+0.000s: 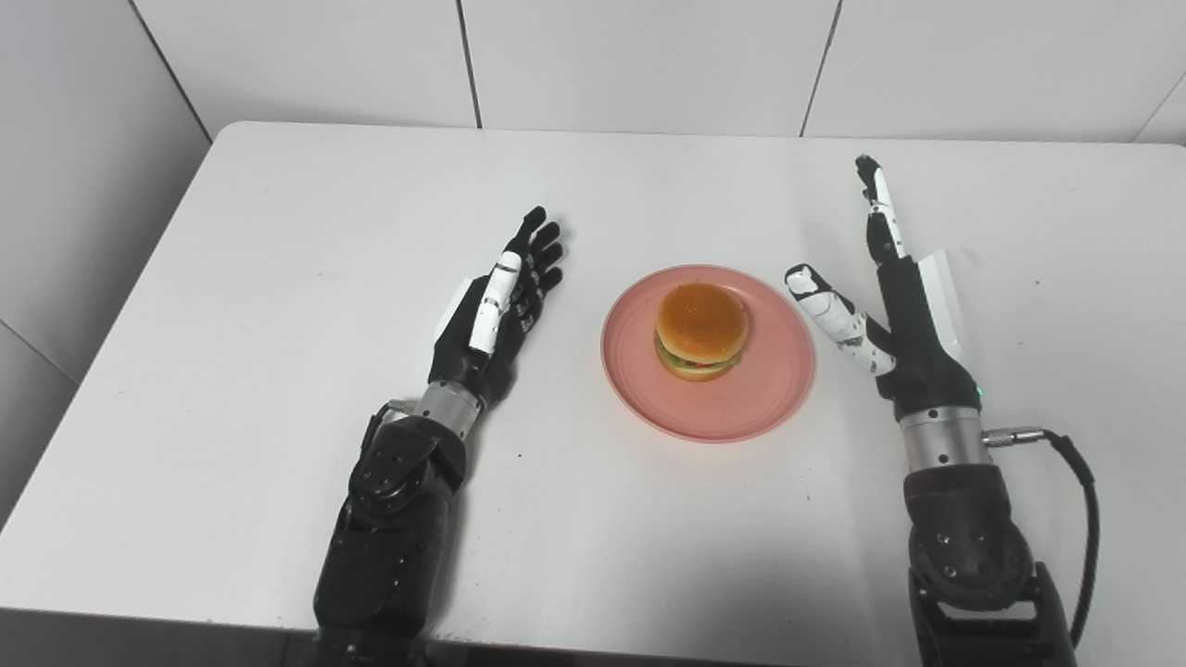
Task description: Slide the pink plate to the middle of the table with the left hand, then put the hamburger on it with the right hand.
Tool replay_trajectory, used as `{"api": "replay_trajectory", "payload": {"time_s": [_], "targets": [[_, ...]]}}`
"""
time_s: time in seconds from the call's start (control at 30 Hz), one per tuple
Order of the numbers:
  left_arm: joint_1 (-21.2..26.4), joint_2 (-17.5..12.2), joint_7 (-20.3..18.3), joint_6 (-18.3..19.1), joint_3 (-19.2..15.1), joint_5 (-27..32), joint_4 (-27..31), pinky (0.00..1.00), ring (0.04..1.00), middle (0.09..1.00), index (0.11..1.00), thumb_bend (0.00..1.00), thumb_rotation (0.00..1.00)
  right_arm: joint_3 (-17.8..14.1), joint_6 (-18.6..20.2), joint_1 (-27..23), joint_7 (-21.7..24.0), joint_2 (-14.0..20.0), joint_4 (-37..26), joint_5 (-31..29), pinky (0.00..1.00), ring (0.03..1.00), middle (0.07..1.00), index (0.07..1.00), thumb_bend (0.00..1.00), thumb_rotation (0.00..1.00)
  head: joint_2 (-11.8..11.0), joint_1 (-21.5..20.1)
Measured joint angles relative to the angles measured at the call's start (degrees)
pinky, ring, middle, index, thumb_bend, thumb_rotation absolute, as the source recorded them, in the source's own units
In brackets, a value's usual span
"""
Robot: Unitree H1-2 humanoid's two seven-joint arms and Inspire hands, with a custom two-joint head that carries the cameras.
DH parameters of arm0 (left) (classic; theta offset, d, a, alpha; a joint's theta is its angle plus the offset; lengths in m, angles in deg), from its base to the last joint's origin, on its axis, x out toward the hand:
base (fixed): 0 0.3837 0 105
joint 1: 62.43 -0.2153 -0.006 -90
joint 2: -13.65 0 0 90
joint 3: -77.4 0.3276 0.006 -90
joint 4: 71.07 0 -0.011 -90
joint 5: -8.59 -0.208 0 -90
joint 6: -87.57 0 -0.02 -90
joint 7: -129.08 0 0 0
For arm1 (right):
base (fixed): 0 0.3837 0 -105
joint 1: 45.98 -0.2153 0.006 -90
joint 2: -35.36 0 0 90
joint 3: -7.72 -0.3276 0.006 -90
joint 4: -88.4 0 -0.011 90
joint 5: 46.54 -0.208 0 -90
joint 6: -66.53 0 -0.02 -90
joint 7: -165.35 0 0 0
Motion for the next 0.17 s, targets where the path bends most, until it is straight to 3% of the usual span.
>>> {"api": "replay_trajectory", "payload": {"time_s": [0.17], "targets": [[-2.5,-0.5,0.4,-2.0,0.6,-2.5,2.3,1.00,1.000,1.000,1.000,0.39,1.00,-0.2,-2.6,0.1,-0.8,0.1,2.9,-3.4,0.98,1.000,1.000,1.000,0.69,1.00,0.9,-0.1]]}}
